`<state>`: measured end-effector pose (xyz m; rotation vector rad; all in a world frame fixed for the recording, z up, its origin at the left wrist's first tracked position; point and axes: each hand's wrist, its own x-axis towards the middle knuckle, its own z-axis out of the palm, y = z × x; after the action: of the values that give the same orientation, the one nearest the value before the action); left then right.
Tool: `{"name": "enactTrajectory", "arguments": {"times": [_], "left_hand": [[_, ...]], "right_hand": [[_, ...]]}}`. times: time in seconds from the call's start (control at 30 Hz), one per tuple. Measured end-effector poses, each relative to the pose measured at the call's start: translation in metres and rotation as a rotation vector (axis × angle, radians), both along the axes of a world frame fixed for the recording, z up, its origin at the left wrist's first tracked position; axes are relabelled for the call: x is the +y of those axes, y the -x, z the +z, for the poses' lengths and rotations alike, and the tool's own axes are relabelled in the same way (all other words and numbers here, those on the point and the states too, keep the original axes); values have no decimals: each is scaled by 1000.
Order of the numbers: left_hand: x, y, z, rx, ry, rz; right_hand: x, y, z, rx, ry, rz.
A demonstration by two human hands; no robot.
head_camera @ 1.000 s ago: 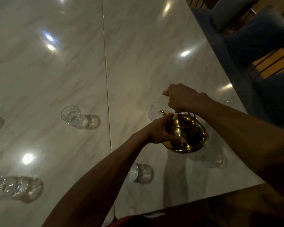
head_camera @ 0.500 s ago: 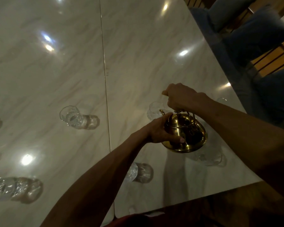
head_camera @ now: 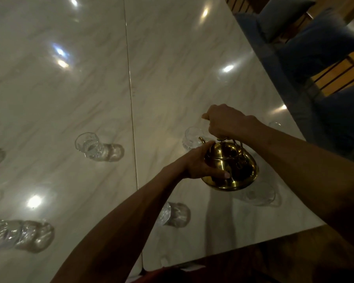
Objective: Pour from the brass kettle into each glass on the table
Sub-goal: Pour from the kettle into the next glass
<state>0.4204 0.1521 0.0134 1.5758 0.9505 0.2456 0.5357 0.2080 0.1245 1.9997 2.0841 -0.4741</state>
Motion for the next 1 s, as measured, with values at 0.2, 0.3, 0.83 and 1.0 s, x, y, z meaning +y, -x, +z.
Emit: {"name": "enactTrajectory", "arguments": {"times": [0.2,0.3,0.83,1.0], "left_hand": [[-4,1,2,18,-15,0],[-6,-1,3,36,-14,2],[-18,7,6,77,-176,-11],[-39,8,15,85,-288,-52]], "right_hand": [[-7,-5,-1,21,-25,17],[-10,-6,-1,25,-28,27],[-63,-11,0,101,-304,-17],[-97,-15,0,143,-419,-74]]}}
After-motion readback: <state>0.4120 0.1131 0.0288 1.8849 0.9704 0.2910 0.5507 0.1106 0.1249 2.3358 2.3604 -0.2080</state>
